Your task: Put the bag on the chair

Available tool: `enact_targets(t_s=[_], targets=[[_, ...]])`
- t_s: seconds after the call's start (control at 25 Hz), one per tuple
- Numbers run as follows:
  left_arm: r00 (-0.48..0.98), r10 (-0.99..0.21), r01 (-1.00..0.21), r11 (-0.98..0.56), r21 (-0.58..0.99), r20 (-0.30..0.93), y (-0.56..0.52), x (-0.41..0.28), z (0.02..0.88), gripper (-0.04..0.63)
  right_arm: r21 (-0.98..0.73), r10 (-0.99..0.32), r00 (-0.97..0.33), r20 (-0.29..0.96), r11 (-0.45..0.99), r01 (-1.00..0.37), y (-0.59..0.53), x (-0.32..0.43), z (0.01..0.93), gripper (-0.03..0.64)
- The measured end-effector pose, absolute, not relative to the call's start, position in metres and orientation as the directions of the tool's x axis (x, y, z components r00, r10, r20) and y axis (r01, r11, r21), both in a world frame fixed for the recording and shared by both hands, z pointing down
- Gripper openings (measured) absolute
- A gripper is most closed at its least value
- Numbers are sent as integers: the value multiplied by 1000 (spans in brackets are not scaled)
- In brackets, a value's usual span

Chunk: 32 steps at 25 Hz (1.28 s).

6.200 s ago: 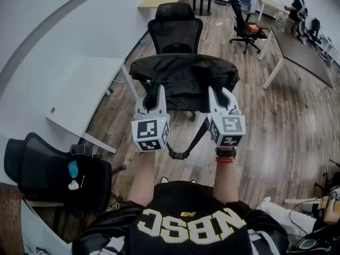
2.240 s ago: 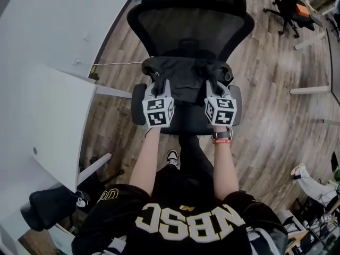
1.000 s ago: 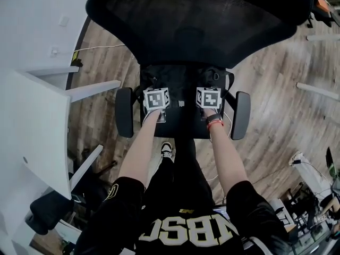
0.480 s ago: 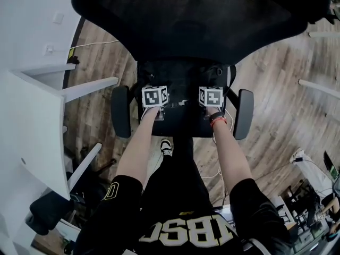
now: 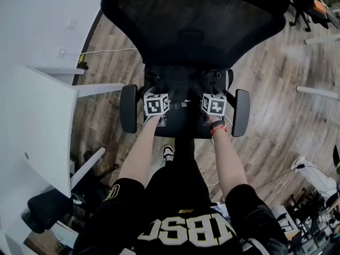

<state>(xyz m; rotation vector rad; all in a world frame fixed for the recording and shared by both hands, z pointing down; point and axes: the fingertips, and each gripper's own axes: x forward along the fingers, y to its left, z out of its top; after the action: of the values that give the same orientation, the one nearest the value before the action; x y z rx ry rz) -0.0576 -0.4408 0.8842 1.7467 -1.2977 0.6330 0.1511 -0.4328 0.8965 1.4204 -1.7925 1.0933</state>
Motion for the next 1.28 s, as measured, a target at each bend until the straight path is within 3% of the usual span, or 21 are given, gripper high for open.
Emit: enact_targets(t_s=[0.76, 1.28], targets=[[340, -786, -936, -233, 262, 516, -398, -68, 651, 359, -133, -769, -250, 588, 213, -968, -395, 135, 668, 317], [295, -917, -955, -271, 123, 270, -343, -98, 507, 220, -108, -900, -233, 369, 207, -972, -340, 116, 528, 224]])
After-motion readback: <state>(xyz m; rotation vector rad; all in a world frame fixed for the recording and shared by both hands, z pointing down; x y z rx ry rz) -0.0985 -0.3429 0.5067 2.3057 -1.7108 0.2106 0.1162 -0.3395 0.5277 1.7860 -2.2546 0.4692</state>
